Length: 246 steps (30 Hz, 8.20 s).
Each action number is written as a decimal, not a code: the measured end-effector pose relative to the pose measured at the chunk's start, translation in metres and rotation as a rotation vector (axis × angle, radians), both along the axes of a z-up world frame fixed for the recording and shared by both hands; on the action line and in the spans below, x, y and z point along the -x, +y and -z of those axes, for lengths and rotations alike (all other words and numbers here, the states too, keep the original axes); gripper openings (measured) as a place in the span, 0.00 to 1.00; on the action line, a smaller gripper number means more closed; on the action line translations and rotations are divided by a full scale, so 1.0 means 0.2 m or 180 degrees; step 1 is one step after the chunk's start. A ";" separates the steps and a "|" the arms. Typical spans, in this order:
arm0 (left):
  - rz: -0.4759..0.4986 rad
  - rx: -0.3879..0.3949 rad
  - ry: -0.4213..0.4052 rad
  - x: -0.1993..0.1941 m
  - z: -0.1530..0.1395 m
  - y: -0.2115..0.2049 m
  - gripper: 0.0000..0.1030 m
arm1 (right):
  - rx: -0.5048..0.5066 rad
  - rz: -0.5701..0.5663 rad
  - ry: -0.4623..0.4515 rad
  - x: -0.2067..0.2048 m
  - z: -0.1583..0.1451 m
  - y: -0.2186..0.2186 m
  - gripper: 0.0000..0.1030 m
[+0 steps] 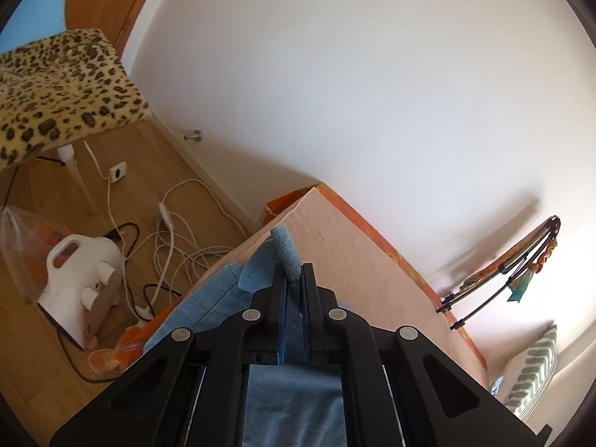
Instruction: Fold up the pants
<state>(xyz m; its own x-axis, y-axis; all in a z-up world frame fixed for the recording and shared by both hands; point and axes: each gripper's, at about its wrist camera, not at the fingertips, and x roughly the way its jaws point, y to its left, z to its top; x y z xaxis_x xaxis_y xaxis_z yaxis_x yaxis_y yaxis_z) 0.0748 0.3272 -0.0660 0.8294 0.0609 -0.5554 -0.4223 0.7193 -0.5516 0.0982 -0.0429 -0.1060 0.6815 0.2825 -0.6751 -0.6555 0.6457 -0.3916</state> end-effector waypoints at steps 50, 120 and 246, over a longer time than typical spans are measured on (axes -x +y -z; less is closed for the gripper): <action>0.3513 -0.0105 0.0944 -0.54 0.32 -2.26 0.51 | -0.1395 0.1886 0.0889 -0.50 -0.18 -1.18 0.73; 0.4407 -0.0881 0.0786 -0.28 0.43 -2.57 0.05 | -0.3031 0.3562 0.1391 -0.06 0.37 -2.28 0.43; 0.0282 -0.0054 0.0443 0.27 0.69 0.17 0.40 | -0.0468 -0.1782 0.2129 -0.88 0.44 2.25 0.51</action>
<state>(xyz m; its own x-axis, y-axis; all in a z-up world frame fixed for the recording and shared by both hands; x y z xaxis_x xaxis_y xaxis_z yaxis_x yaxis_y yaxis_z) 0.0216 0.3618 -0.2040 0.7471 0.0013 -0.6647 -0.4282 0.7659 -0.4797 0.2734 0.4067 -0.1941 -0.1073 0.5718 -0.8134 -0.9526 0.1750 0.2487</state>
